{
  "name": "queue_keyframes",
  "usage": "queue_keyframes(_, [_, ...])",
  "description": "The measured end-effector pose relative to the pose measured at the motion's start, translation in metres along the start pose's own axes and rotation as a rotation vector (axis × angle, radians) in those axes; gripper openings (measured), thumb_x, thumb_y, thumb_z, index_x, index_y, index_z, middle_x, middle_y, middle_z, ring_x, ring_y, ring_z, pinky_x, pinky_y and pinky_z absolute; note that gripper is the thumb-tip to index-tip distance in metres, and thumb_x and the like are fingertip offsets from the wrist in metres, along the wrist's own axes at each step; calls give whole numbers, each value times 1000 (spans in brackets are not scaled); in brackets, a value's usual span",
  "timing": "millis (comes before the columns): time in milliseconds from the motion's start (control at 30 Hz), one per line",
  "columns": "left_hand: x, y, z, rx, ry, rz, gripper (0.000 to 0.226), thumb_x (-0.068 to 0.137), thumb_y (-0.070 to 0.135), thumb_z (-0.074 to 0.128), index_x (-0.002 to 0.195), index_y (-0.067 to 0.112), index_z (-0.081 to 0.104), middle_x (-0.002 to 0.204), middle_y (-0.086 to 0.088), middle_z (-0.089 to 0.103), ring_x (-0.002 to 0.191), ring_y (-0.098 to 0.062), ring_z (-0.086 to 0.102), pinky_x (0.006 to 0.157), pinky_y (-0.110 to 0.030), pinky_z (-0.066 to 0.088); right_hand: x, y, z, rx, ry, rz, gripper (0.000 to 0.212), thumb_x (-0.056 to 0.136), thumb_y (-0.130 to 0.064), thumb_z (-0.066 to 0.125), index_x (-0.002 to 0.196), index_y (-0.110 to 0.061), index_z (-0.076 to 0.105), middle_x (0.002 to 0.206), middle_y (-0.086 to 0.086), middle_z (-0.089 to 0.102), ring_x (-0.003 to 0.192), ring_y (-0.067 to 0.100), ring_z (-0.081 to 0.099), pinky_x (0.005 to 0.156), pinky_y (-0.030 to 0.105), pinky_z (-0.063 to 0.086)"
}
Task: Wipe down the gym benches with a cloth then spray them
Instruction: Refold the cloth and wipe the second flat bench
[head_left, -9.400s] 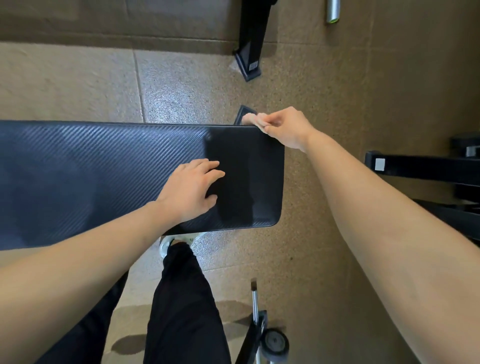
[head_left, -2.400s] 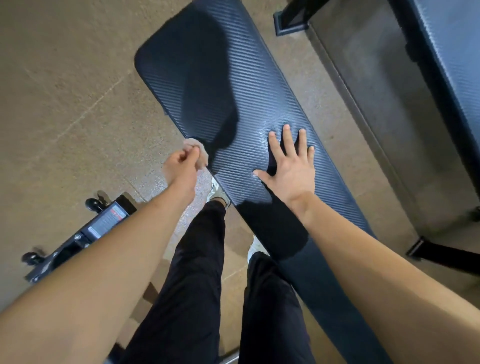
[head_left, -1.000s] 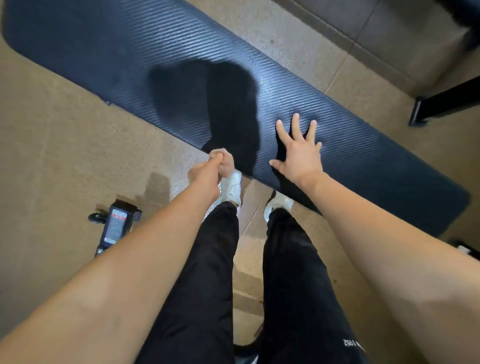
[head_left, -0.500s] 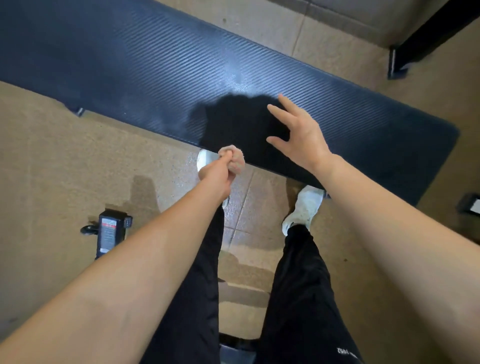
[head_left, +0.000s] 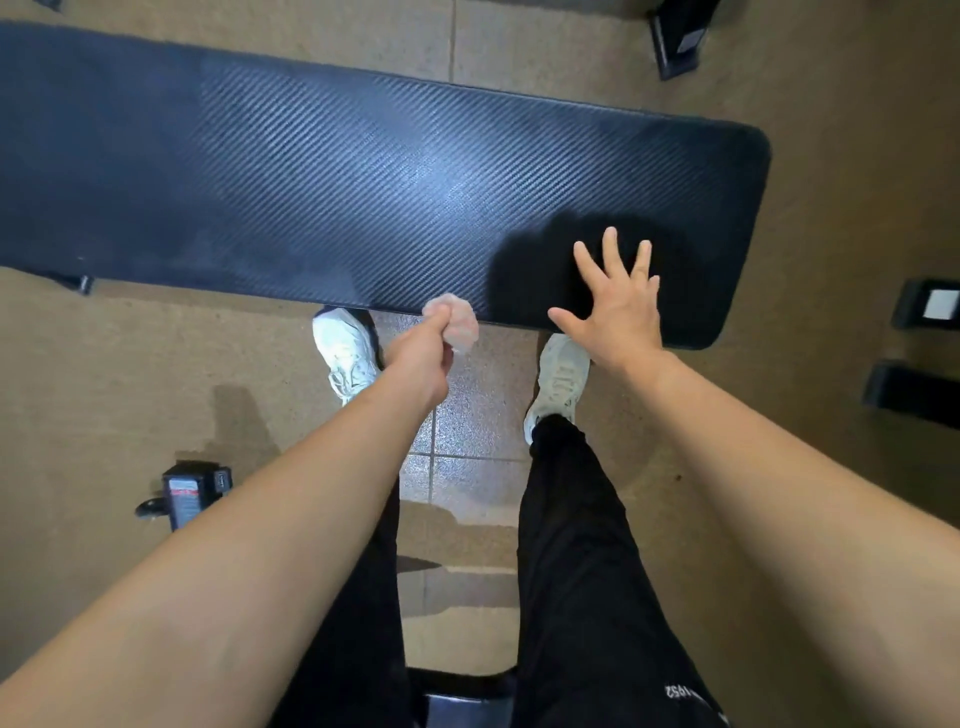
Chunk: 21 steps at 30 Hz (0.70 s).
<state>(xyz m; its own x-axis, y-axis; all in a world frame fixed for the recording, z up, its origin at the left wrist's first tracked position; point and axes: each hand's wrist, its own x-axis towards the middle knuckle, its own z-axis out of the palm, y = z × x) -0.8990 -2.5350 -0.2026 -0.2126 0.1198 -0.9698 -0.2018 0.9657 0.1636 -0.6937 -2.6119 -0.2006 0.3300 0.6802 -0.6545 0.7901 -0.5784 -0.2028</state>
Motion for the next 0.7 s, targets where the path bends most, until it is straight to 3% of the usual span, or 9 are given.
queue_keyframes(67, [-5, -9, 9, 31, 3, 14, 22, 92, 22, 77, 103, 8, 64, 105, -4, 74, 85, -12, 73, 62, -18, 55, -1, 4, 0, 45, 13, -54, 83, 89, -53, 66, 158, -30, 27, 169, -1, 10, 153, 42, -4, 121, 63, 11])
queue_keyframes(133, [-10, -18, 18, 86, -15, 4, 31, 95, 27, 74, 116, 9, 62, 116, -2, 72, 93, -11, 71, 64, -17, 54, -10, 8, 4, 173, 106, -125, 71, 89, -44, 70, 151, -23, 43, 161, 1, 35, 151, 35, 22, 121, 54, 26])
queue_keyframes(233, [-18, -29, 28, 177, -46, -19, 35, 96, 36, 70, 122, 12, 64, 117, -1, 71, 93, -10, 67, 68, -18, 51, -32, 0, 27, 553, 243, 90, 43, 86, -37, 75, 124, -18, 67, 116, 1, 67, 107, 20, 63, 92, 37, 52])
queue_keyframes(267, [-19, -32, 29, 206, -55, -21, 38, 96, 39, 70, 123, 14, 64, 115, 0, 71, 93, -9, 65, 70, -19, 50, -38, -8, 33, 765, 172, 267, 39, 85, -39, 76, 117, -19, 68, 108, 0, 68, 96, 17, 65, 84, 34, 55])
queue_keyframes(333, [-18, -34, 27, 270, -100, -36, 39, 96, 44, 67, 123, 16, 67, 110, 2, 69, 96, -10, 62, 80, -23, 49, -45, -21, 39, 1276, -164, 611, 44, 85, -41, 78, 118, -16, 65, 113, 3, 67, 95, 17, 67, 71, 32, 59])
queue_keyframes(433, [-10, -31, 18, 358, -177, -67, 37, 94, 52, 66, 115, 21, 71, 115, 1, 67, 119, -19, 56, 105, -33, 42, -45, -30, 34, 1806, -548, 771, 51, 91, -41, 72, 131, -12, 59, 128, 14, 60, 108, 29, 65, 72, 35, 62])
queue_keyframes(500, [-5, -25, 12, 383, -206, -88, 37, 94, 57, 62, 102, 23, 73, 115, 0, 65, 125, -22, 50, 116, -37, 34, -42, -34, 29, 1978, -590, 759, 44, 95, -37, 68, 128, -9, 63, 123, 14, 64, 106, 27, 64, 85, 34, 60])
queue_keyframes(567, [0, -19, 5, 405, -221, -107, 44, 92, 63, 59, 93, 22, 73, 116, -1, 64, 121, -22, 48, 112, -38, 35, -38, -42, 25, 2045, -617, 750, 36, 96, -30, 67, 122, -6, 65, 115, 13, 67, 100, 25, 65, 91, 33, 56])
queue_keyframes(700, [1, -5, -4, 443, -283, -129, 56, 90, 69, 54, 103, 18, 75, 105, -3, 64, 104, -22, 51, 94, -37, 42, -28, -56, 29, 2077, -616, 813, 9, 101, -14, 60, 104, -6, 63, 105, 14, 67, 88, 20, 66, 78, 27, 59])
